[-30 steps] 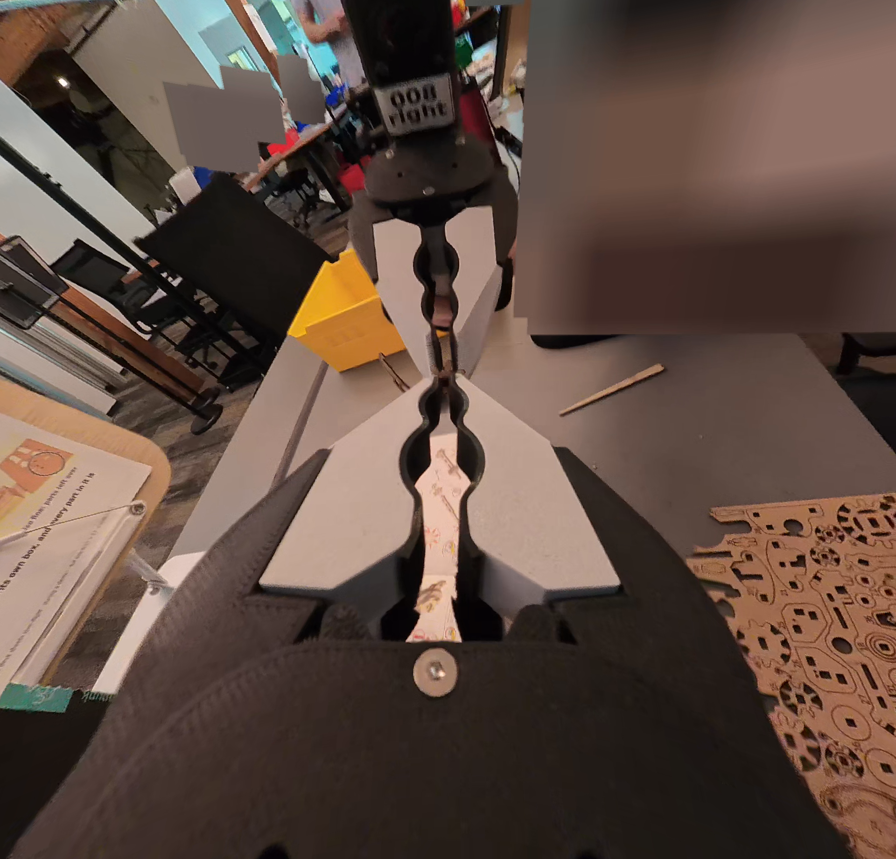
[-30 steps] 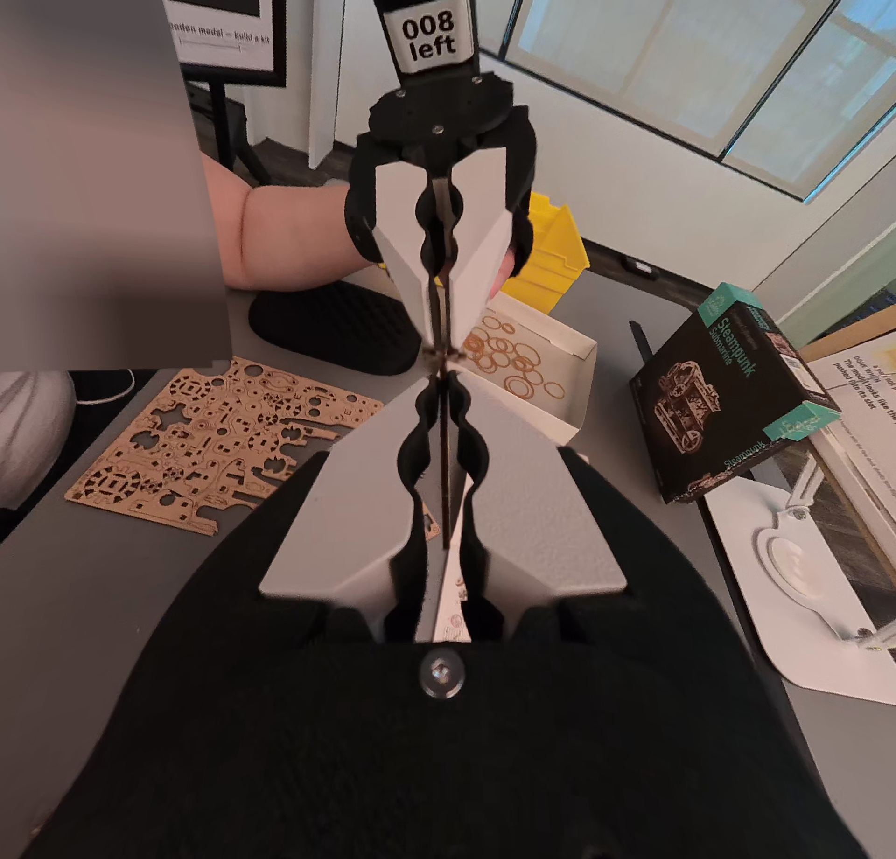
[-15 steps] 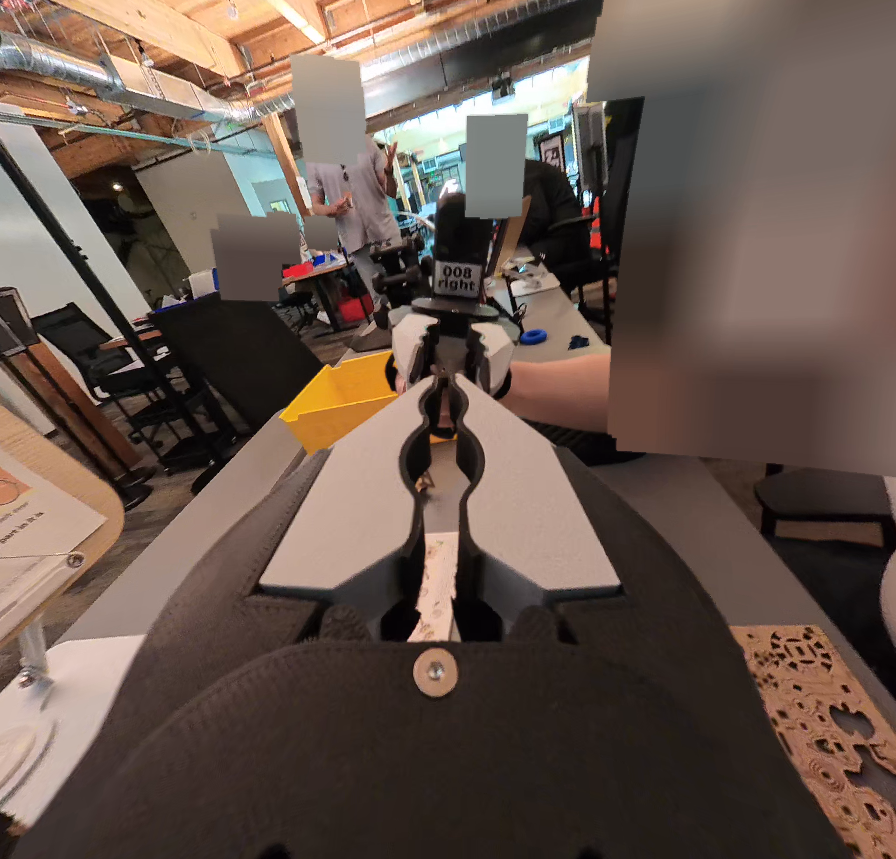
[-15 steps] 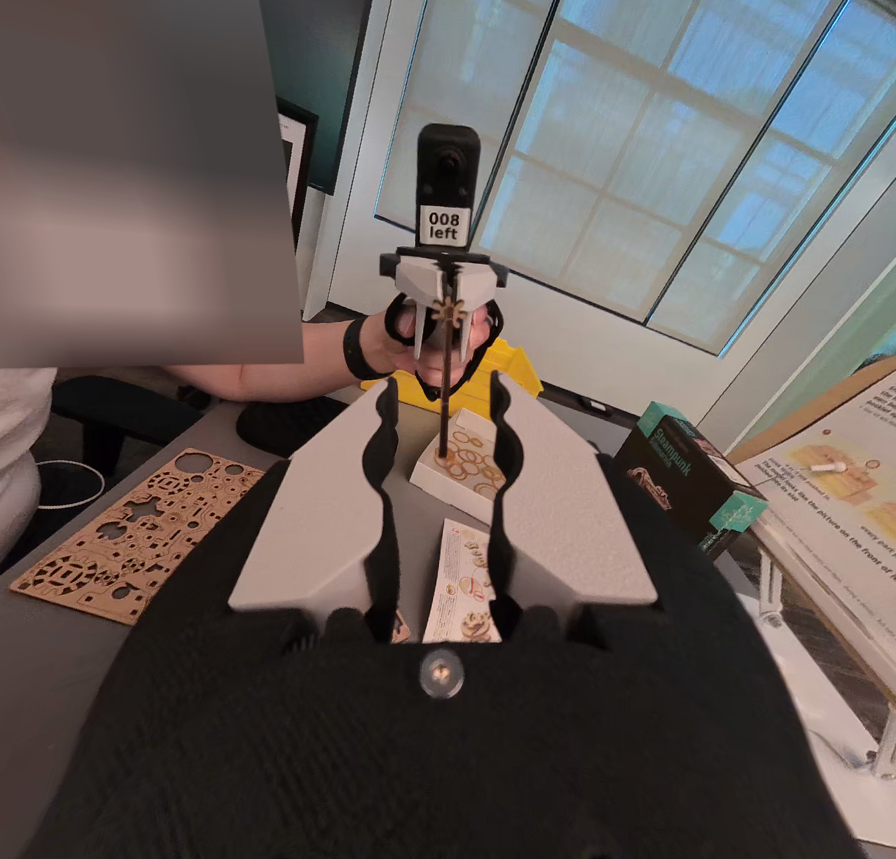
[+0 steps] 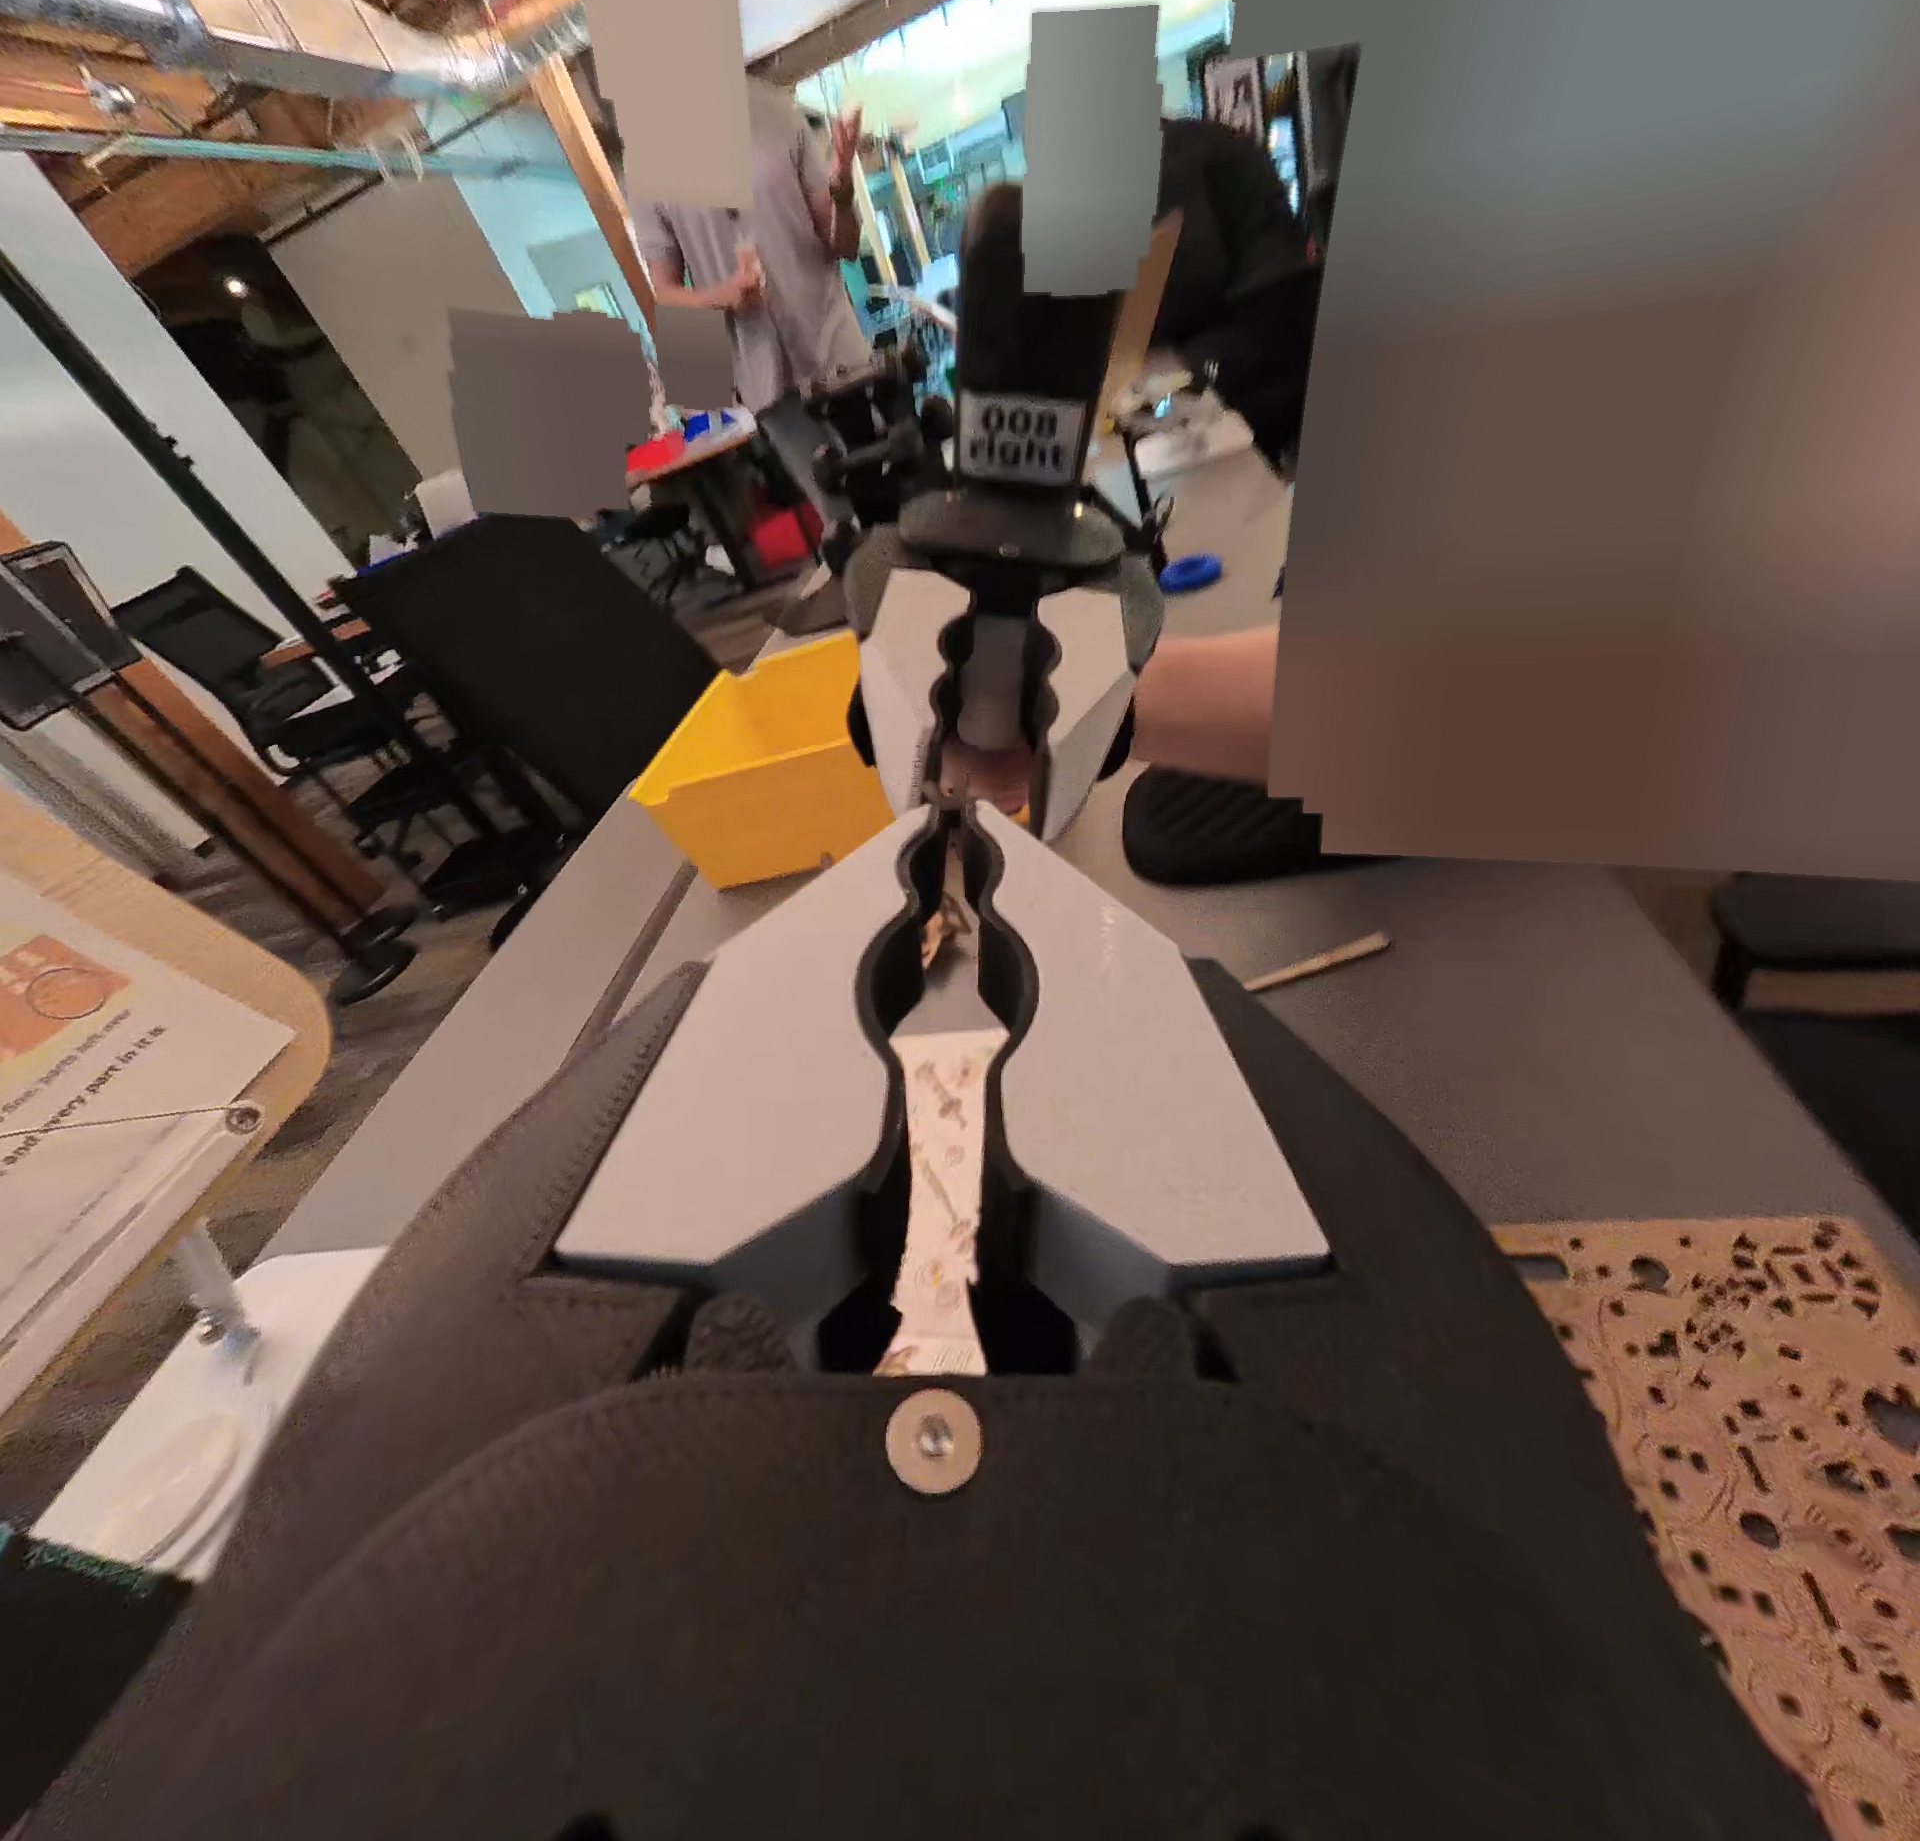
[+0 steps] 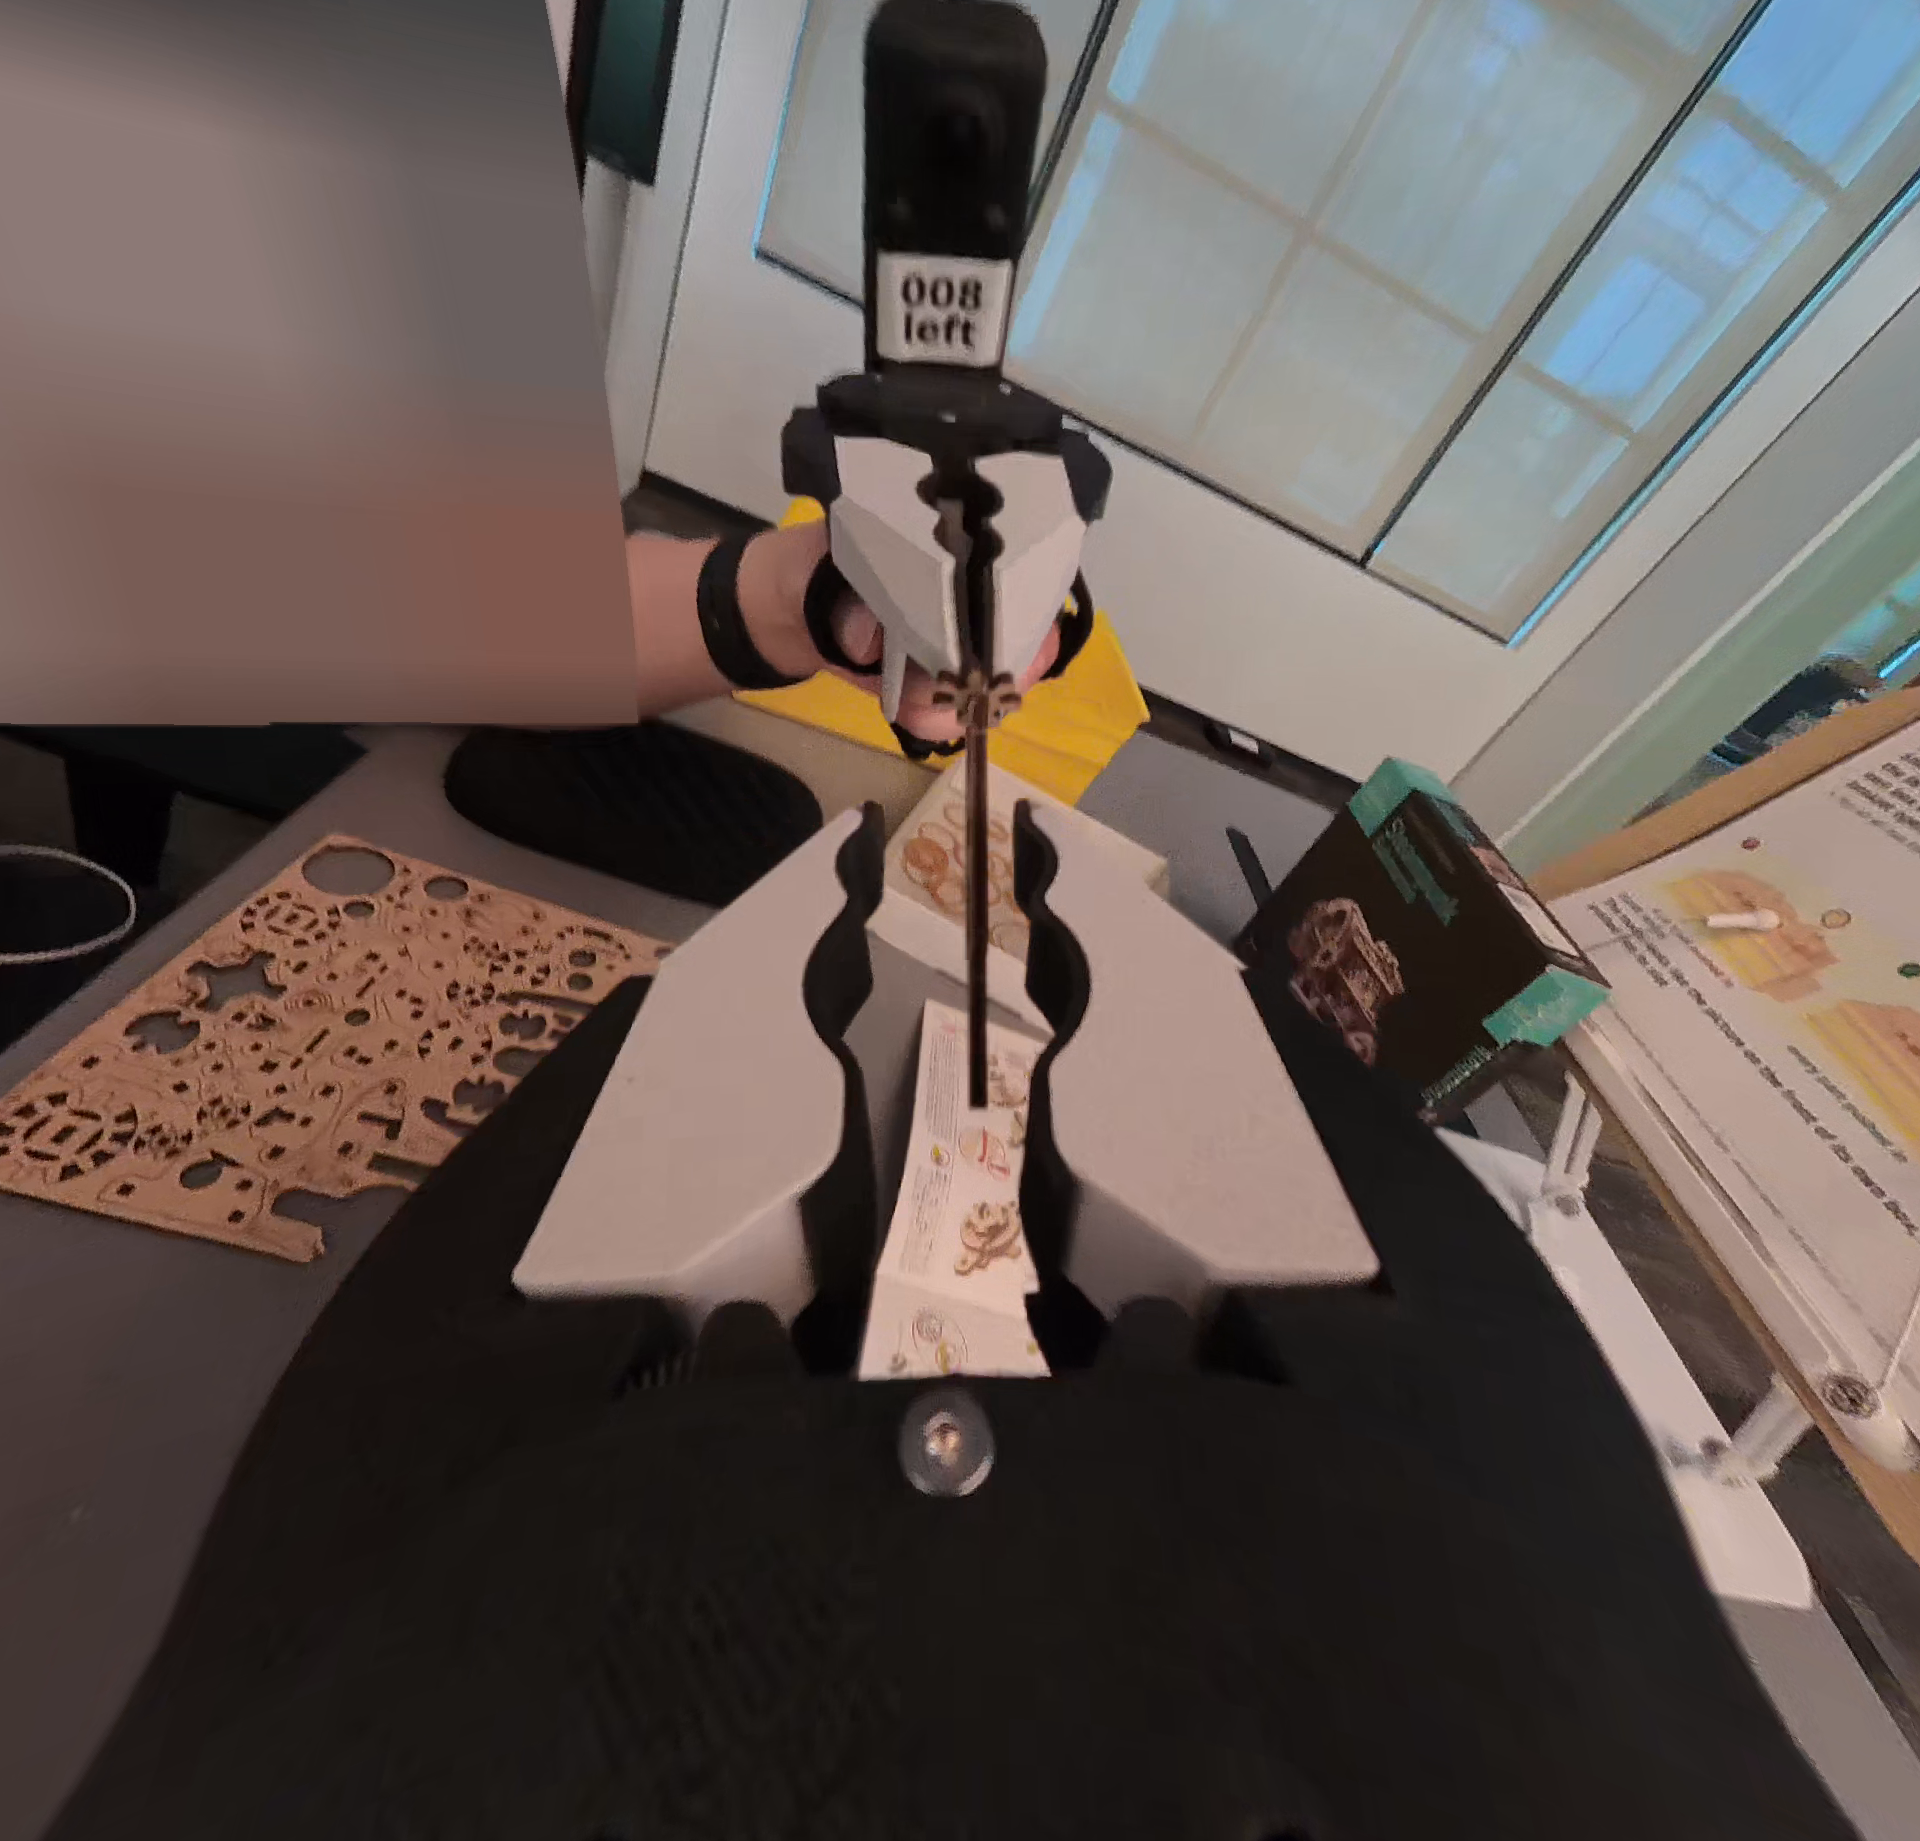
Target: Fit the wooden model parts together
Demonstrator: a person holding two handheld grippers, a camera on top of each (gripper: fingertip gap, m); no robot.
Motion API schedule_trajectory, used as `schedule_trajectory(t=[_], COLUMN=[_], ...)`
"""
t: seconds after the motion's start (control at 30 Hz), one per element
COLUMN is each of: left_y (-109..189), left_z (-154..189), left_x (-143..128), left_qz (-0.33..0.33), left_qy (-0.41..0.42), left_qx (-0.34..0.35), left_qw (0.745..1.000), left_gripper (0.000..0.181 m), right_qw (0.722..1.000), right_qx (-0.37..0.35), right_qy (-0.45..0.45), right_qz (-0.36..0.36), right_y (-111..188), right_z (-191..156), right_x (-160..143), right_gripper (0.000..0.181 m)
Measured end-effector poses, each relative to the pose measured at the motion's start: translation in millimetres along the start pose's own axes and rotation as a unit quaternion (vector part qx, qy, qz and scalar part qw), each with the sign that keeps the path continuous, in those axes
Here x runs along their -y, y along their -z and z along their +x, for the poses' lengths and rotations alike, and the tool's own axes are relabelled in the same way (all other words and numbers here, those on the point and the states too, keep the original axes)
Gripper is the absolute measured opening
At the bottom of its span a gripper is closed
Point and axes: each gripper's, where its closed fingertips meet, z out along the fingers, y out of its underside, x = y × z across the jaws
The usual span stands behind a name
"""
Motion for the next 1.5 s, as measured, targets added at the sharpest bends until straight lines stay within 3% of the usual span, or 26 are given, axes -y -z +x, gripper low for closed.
schedule_trajectory(t=[0.13,0.2,0.4,0.57,0.73,0.93,1.07,1.27,1.5], left_y=[-7.1,-8.1,-7.1,-4.4,0.2,3.0,8.7,8.7,-1.9], left_z=[6.2,8.8,11.4,11.9,-2.2,-20.0,-27.4,-30.8,-20.9], left_x=[-7.1,-9.1,-11.2,-7.5,11.1,13.6,18.7,14.8,-1.9], left_qz=[-0.023,-0.028,-0.042,-0.033,0.031,0.043,0.071,0.076,0.027], left_qy=[-0.018,-0.023,-0.058,-0.043,0.028,0.064,0.115,0.16,0.166], left_qx=[-0.004,-0.009,-0.006,-0.013,0.006,0.05,0.048,0.035,0.01], left_qw=[1.0,0.999,0.997,0.998,0.999,0.996,0.99,0.984,0.986], left_gripper=[0.0,0.0,0.0,0.011,0.013,0.011,0.008,0.006,0.004], right_qw=[0.999,0.999,0.998,0.999,0.981,0.915,0.886,0.886,0.907], right_qx=[0.003,0.003,0.014,0.011,0.047,0.078,0.089,0.083,0.073], right_qy=[0.008,0.01,-0.004,-0.01,-0.18,-0.382,-0.44,-0.446,-0.412], right_qz=[-0.044,-0.051,-0.06,-0.047,0.043,0.103,0.112,0.096,0.046], right_y=[-6.4,-7.1,-5.7,-5.3,0.0,-5.9,-10.9,-14.4,-16.0], right_z=[-4.1,-4.6,-6.4,-5.6,4.9,15.2,13.4,10.9,8.1], right_x=[-12.1,-15.0,-14.7,-10.1,6.8,12.5,12.1,8.2,-6.2], right_gripper=[0.017,0.001,0.0,0.001,0.001,0.0,0.0,0.0,0.0])
